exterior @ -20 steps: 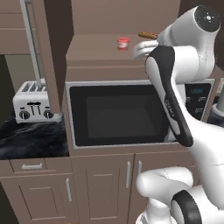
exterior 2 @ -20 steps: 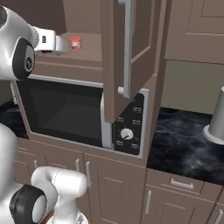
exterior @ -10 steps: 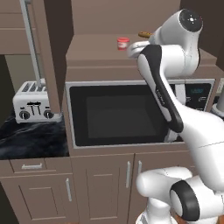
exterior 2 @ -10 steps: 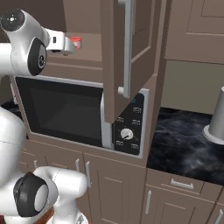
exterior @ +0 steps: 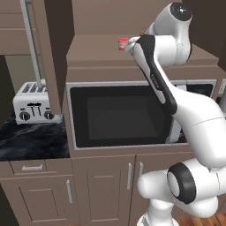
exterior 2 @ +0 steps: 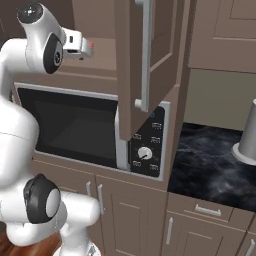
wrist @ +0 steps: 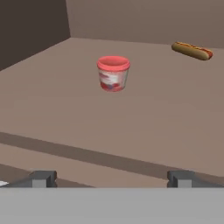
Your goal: Pick the avocado and bread from the counter and place them on the plate. Then pick the jam from the cabinet and place it next to the plate. Lastly close the cabinet door.
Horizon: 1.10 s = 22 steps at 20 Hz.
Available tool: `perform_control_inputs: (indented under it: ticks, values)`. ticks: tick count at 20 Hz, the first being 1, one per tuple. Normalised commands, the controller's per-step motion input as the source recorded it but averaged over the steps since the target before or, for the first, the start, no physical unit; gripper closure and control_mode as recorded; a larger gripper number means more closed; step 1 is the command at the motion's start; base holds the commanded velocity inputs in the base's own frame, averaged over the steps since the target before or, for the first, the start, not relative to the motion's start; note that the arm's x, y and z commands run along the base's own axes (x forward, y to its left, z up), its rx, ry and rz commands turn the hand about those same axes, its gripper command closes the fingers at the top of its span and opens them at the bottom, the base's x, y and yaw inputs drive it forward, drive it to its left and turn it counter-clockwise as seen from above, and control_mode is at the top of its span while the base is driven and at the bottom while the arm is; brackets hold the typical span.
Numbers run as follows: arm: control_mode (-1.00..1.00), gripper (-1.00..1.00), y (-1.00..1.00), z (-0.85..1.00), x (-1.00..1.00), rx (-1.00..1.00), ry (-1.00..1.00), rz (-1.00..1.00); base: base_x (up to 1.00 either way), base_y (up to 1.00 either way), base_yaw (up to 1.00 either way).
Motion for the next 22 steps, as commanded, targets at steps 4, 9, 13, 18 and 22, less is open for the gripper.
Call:
perform_control_inputs:
  ticks: [4, 9, 13, 18, 22]
  values:
    - [-1.0, -1.0, 0.0, -0.09, 0.33, 0.0, -0.02, 0.0, 0.0, 0.0, 0.0]
    - [-1.0, -1.0, 0.0, -0.27, 0.3, 0.0, -0.04, 0.0, 0.0, 0.0, 0.0]
    - [-1.0, -1.0, 0.03, -0.05, 0.3, 0.0, -0.03, 0.0, 0.0, 0.0, 0.0]
    - [-1.0, -1.0, 0.06, 0.0, 0.3, 0.0, -0.01, 0.0, 0.0, 0.0, 0.0]
    - [-1.0, -1.0, 0.14, 0.0, 0.33, 0.0, 0.0, 0.0, 0.0, 0.0, 0.0]
